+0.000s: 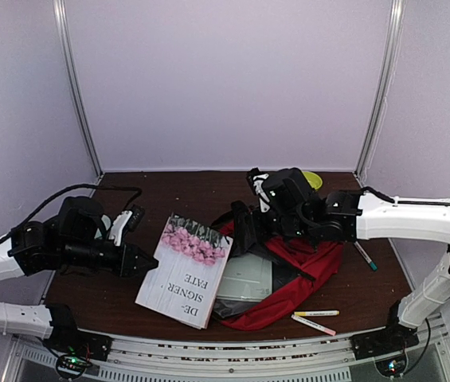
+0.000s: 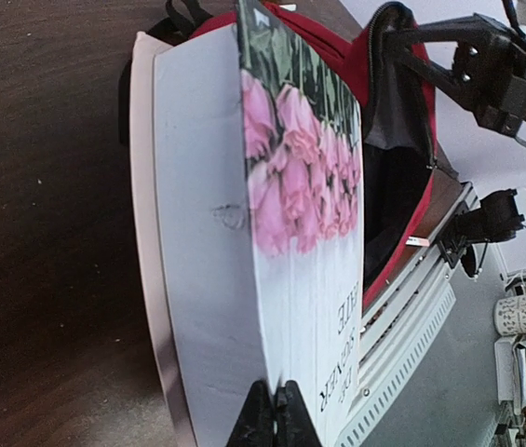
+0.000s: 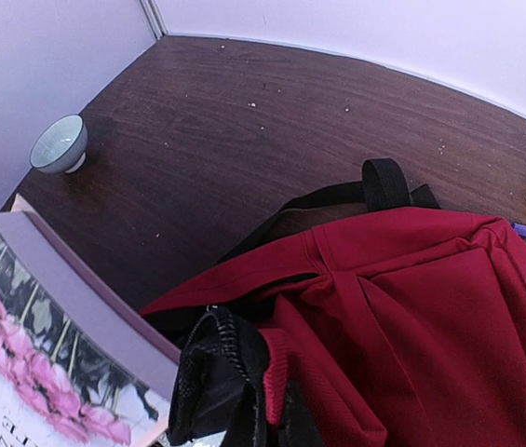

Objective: Pack the student bag
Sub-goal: Place the book in the largest pocket of the bag.

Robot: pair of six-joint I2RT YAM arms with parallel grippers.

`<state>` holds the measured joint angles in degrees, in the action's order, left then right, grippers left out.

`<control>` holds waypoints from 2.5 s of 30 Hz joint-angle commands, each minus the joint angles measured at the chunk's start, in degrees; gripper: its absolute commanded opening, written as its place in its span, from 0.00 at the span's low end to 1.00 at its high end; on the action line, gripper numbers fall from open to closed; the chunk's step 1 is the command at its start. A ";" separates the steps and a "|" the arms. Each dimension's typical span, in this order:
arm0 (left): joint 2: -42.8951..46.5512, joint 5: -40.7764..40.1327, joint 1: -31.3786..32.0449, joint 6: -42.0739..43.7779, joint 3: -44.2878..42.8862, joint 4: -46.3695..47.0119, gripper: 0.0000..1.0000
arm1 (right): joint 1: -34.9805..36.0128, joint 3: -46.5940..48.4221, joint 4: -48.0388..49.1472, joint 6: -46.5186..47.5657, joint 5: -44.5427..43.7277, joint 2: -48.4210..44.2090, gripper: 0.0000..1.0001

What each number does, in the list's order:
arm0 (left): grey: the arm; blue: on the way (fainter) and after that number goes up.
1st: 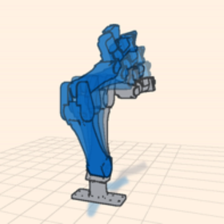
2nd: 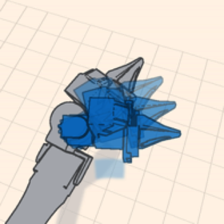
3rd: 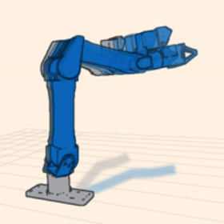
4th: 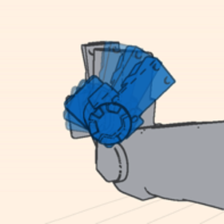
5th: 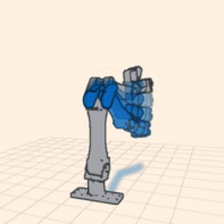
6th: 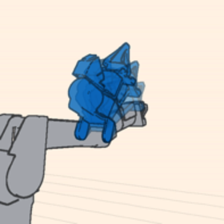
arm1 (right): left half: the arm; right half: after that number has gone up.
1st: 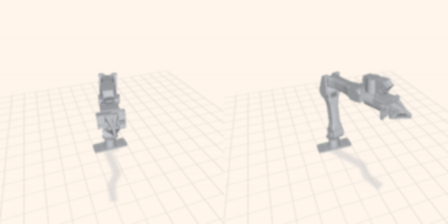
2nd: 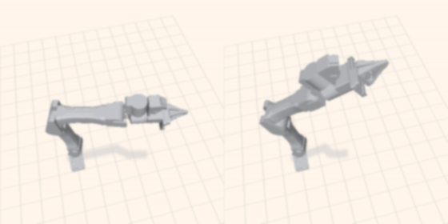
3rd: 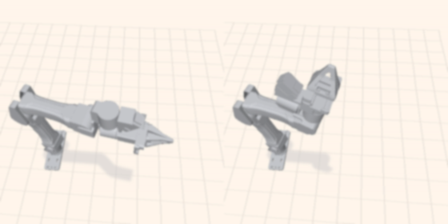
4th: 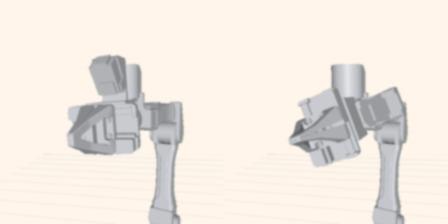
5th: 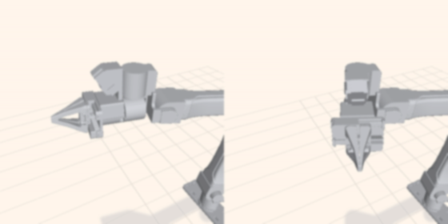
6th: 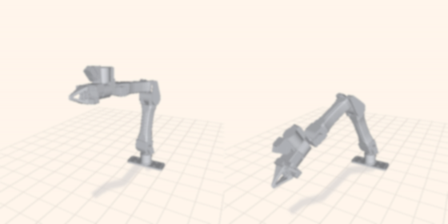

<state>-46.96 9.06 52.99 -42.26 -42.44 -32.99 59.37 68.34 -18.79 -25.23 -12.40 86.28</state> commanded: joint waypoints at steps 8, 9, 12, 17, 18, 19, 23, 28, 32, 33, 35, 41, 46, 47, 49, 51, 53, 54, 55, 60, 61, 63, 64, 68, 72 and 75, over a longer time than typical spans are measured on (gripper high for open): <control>4.16 -0.97 4.54 -2.96 0.18 4.88 0.00 | -2.36 2.61 1.06 0.17 -3.42 -1.18 0.00; 4.04 -1.06 4.94 -3.02 0.04 4.87 0.00 | -2.46 2.69 0.87 0.33 -3.60 -1.27 0.00; 3.11 -1.11 6.23 -2.78 -0.33 5.20 0.00 | -2.84 3.01 0.59 0.83 -3.80 -1.51 0.00; 0.11 -0.23 7.64 -2.78 -0.32 6.88 0.00 | -3.00 3.43 -0.08 1.58 -3.56 -1.93 0.00; -0.44 -0.33 7.99 -2.99 -0.24 7.53 0.00 | -2.95 3.53 -0.18 1.66 -3.40 -2.10 0.00; -0.99 -0.40 8.20 -3.28 -0.09 8.30 0.00 | -2.95 3.56 -0.15 1.81 -2.95 -2.27 0.00; -4.42 -0.11 8.34 -5.01 0.86 13.01 0.00 | -3.01 2.48 1.30 2.95 -0.02 -4.08 0.00; -11.42 0.58 9.04 -6.06 -0.10 18.44 0.00 | -2.90 -1.10 4.08 5.00 5.07 -8.14 0.00; -16.42 2.00 9.15 -5.68 -1.16 22.02 0.00 | -1.90 -5.09 6.74 8.37 11.10 -12.04 0.00; -17.60 2.35 9.19 -5.44 -1.59 22.63 0.00 | -1.55 -6.00 7.07 9.57 12.90 -12.99 0.00; -19.92 2.95 9.15 -5.15 -2.69 23.29 0.00 | -0.56 -7.71 6.96 11.74 15.71 -14.66 0.00; -26.84 4.40 8.37 -4.88 -6.05 25.33 0.00 | 1.28 -14.68 8.54 13.65 19.04 -20.86 0.00; -34.59 7.35 6.29 -4.42 -10.44 26.66 0.00 | 1.57 -17.49 9.40 12.95 19.28 -23.03 0.00; -35.62 8.04 5.66 -4.41 -11.25 26.85 0.00 | 1.68 -17.43 8.88 12.92 19.45 -22.99 0.00; -37.13 9.56 4.34 -5.20 -11.90 27.72 0.00 | 2.10 -17.12 8.30 13.08 20.25 -23.20 0.00; -38.35 12.29 3.28 -5.86 -12.45 28.44 0.00 | 3.01 -16.73 8.16 13.82 21.07 -24.00 0.00; -39.05 12.85 2.88 -5.50 -13.05 27.78 0.00 | 4.41 -16.68 8.59 15.42 21.57 -25.23 0.00; -39.31 13.14 2.72 -5.49 -13.10 27.79 0.00 | 5.09 -16.92 8.98 16.44 21.75 -25.85 0.00; -39.61 13.39 2.46 -5.51 -13.12 28.01 0.00 | 5.66 -17.35 9.43 17.31 21.84 -26.38 0.00; -41.48 12.52 0.92 -5.98 -13.38 29.84 0.00 | 6.28 -19.52 10.54 18.91 22.08 -27.34 0.00; -41.85 12.48 0.50 -6.01 -13.71 30.35 0.00 | 6.30 -19.76 10.56 18.53 21.65 -27.19 0.00; -42.70 12.41 -0.44 -5.66 -14.77 30.86 0.00 | 6.30 -20.22 10.56 17.76 20.82 -26.74 0.00; -43.29 12.20 -0.85 -5.05 -15.66 30.77 0.00 | 6.30 -20.37 10.57 17.45 20.00 -26.46 0.00; -46.70 10.95 -2.30 -1.78 -19.60 29.43 0.00 | 6.30 -20.39 10.01 14.84 14.13 -24.37 0.00; -48.86 10.80 -2.54 1.59 -21.35 27.80 0.00 | 6.31 -19.43 8.69 12.14 11.85 -22.31 0.00; -47.84 9.87 -2.54 3.41 -20.75 27.08 0.09 | 6.29 -20.63 9.86 10.58 10.31 -21.77 0.00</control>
<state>-95.61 21.17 50.92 -43.66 -61.71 -8.19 65.30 47.97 -10.72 -11.35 1.96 63.81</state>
